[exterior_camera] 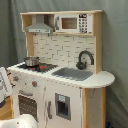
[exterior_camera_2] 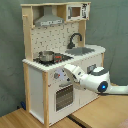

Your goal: Play with the kitchen

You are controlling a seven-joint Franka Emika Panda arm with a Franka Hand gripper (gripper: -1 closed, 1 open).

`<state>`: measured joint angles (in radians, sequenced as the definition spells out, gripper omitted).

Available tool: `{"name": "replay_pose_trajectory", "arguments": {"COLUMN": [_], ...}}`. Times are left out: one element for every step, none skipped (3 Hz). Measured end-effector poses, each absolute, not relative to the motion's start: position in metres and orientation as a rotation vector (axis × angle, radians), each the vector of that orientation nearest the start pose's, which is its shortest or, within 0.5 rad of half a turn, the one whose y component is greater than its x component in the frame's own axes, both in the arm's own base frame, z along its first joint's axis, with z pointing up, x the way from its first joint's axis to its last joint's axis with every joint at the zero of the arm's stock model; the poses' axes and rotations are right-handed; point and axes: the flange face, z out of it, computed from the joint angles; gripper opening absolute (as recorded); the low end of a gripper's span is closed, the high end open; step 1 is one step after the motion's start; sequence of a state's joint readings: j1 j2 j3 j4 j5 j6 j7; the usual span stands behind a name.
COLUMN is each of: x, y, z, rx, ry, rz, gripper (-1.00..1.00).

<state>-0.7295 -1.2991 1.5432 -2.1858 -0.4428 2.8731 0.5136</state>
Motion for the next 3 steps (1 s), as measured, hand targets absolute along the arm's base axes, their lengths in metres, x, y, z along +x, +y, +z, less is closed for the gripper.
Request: {"name": "replay_pose_trajectory", "arguments": {"x": [0.282, 0.273, 0.264], "y": [0.518, 0.521, 0.523], "z": [0.369, 0.379, 0.387], "rx": [1.406, 1.311, 1.218], "ry": [1.135, 1.181, 1.224], "rz": [1.299, 1.239, 1.178], "gripper": [1.0, 1.0, 1.0]}}
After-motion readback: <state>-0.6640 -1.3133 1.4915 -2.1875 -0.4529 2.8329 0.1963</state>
